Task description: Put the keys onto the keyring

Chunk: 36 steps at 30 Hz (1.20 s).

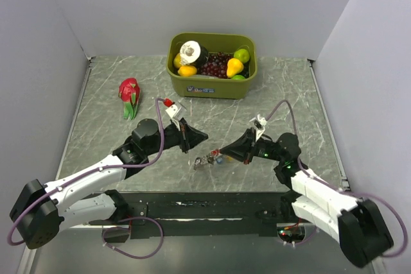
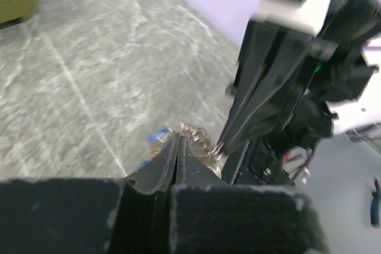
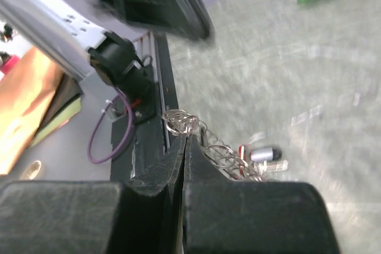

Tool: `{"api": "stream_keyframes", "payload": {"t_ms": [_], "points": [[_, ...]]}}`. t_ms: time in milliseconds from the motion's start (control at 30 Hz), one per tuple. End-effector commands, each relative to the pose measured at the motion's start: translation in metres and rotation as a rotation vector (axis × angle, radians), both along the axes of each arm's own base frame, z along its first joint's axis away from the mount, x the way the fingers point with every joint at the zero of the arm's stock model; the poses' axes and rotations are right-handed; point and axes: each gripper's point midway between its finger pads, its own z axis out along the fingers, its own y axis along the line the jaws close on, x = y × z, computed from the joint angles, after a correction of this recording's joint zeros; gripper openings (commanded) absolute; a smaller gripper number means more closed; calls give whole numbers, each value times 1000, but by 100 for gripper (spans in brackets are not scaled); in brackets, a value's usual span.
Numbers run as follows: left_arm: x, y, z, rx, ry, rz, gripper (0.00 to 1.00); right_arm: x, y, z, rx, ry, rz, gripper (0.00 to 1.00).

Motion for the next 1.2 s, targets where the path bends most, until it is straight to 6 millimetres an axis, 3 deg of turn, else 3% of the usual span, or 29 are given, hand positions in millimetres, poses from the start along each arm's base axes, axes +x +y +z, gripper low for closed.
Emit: {"api": "stream_keyframes", "payload": {"t_ms": [0,133,167,200,333,500,733,900,1167], "points": [[-26,-10,35,-97,-134,-179,1,-14,-3,48,-36,-193,83,0],[-54,-15,53,-158,-206,-344,2,-31,-5,64,-71,-260,171,0],[-58,-15,57,-165,-217,-369,6,-32,-6,65,-74,-261,179,0],[-65,-15,60,-171,-231,-413,18,-33,-6,70,-74,-271,186,0],[-79,-12,73,-203,-270,-473,33,-38,-4,77,-59,-278,223,0],[-84,-15,77,-195,-258,-523,34,-39,-3,85,-39,-278,230,0],[-78,-37,63,-116,-228,-500,41,-39,-4,88,-39,-275,216,0],[-72,-40,62,-110,-222,-471,33,-40,-5,90,-38,-278,207,0],[-71,-40,60,-117,-217,-454,33,-39,-8,104,7,-316,142,0]]}}
